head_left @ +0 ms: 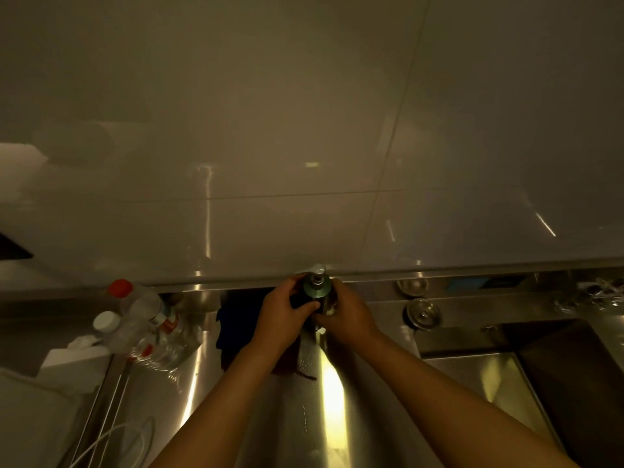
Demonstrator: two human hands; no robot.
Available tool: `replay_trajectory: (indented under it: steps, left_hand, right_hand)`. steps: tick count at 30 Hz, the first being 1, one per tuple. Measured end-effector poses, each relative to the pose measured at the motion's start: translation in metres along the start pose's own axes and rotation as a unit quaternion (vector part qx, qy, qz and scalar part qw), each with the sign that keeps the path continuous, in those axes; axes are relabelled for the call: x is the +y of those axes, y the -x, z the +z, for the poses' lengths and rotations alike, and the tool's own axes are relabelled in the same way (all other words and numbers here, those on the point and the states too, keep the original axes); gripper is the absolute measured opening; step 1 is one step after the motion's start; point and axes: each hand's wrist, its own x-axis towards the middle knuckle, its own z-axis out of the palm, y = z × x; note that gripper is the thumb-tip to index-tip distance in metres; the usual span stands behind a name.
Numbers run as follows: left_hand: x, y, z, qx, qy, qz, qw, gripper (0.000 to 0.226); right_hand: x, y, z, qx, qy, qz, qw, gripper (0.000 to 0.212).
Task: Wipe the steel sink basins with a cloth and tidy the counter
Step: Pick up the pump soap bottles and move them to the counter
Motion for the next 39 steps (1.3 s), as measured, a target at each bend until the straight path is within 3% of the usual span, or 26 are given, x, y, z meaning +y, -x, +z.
replay_trajectory:
  steps: [15,19,22,26,32,39]
  left_hand:
    - [-0.008,-0.011,-0.012,-0.029,-0.028,0.000,0.999,0.065]
    - [-0.009,0.002,-0.022,-0.026,-0.011,-0.028,0.999,0.088]
    - [-0.011,0.016,-0.032,-0.018,-0.001,-0.032,0.999,0.087]
    - [-0.011,0.033,-0.049,-0.008,0.006,-0.030,1.000,0.085]
    - [0.008,0.053,-0.081,0.029,-0.052,0.052,0.997,0.082]
    - [0.071,0.071,-0.098,0.048,-0.106,0.168,0.979,0.087]
  right_hand:
    - [0.001,-0.005,0.025,0.051,-0.013,0.004,0.999,0.044]
    - [0.005,-0.002,0.024,0.046,-0.018,0.023,0.999,0.063]
    - [0.011,0.005,0.023,0.033,-0.004,0.039,0.999,0.077]
    - [0.009,0.028,0.019,0.055,-0.004,0.036,0.998,0.075]
    - [-0.007,0.072,-0.015,0.090,-0.009,0.046,0.995,0.101]
    - [-0.054,0.127,-0.098,0.157,0.044,-0.027,0.986,0.094]
